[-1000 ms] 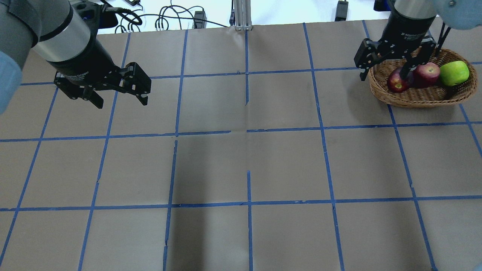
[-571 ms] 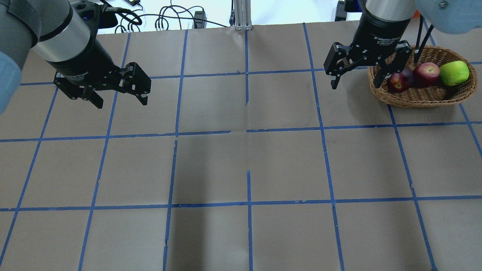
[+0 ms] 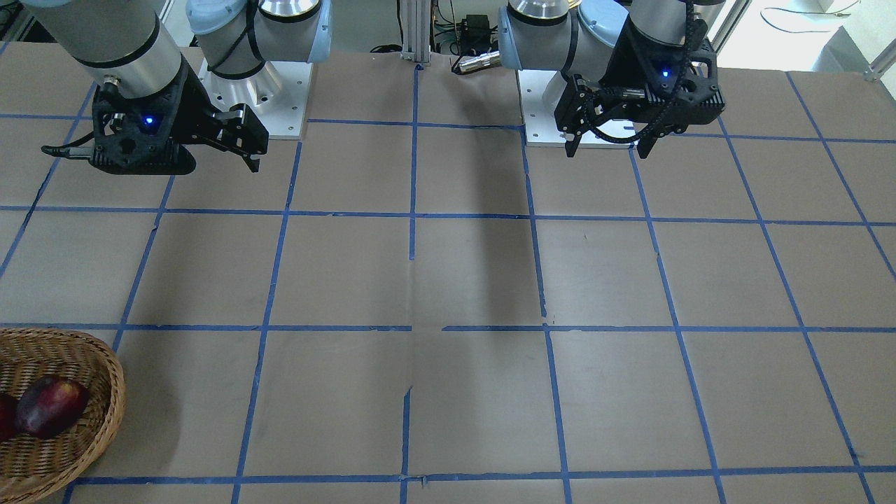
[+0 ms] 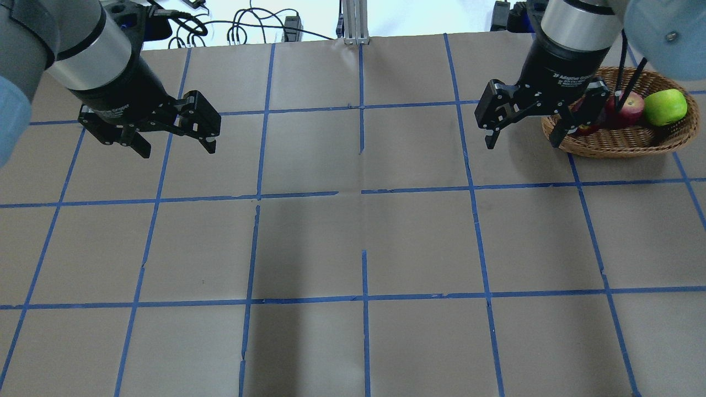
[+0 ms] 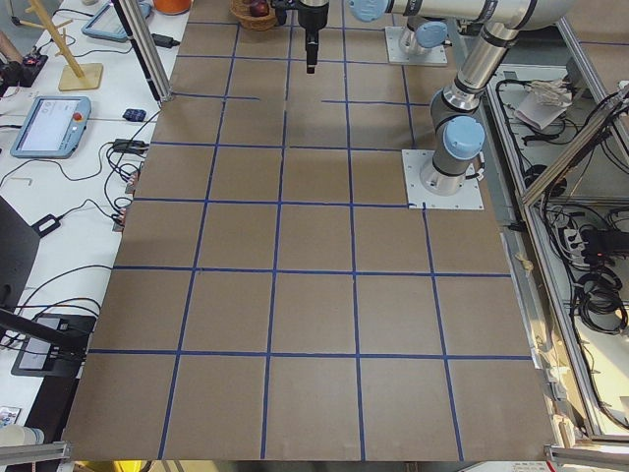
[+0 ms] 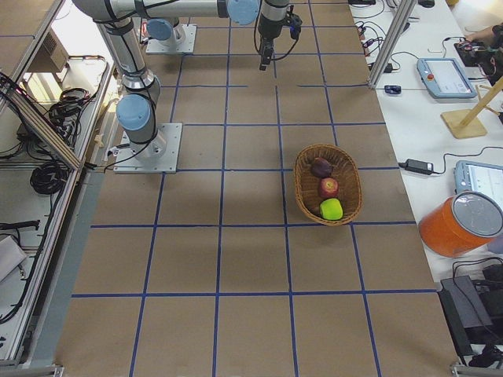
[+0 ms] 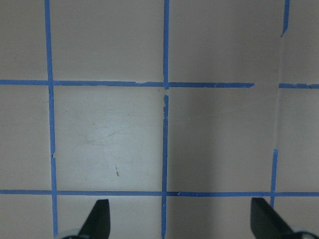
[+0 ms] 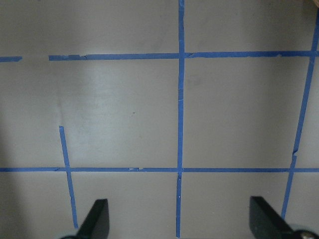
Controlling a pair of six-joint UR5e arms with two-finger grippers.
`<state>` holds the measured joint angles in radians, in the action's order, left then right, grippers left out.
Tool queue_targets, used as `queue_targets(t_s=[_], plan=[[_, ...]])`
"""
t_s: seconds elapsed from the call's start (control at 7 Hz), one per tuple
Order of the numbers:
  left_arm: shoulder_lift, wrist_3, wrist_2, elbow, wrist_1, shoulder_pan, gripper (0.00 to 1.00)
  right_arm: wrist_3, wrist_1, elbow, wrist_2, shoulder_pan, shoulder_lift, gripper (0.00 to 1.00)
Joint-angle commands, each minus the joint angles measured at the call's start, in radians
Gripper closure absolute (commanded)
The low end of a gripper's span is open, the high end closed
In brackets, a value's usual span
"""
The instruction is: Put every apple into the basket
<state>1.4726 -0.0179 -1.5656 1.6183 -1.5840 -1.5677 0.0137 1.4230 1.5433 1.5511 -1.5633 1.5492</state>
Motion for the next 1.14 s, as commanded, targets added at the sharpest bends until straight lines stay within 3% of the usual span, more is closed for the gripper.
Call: queue_targets(t_s=[0.0, 1.0], plan=[[0.0, 0.007, -0.025, 0.002, 0.001, 0.0, 0.0, 0.003, 0.024, 0.011, 0.032, 0.006, 0.019, 0.0], [0.0, -0.005, -0.022, 0.002, -0.007, -0.002, 0.0, 0.005, 0.019, 0.008, 0.024, 0.006, 0.025, 0.0]])
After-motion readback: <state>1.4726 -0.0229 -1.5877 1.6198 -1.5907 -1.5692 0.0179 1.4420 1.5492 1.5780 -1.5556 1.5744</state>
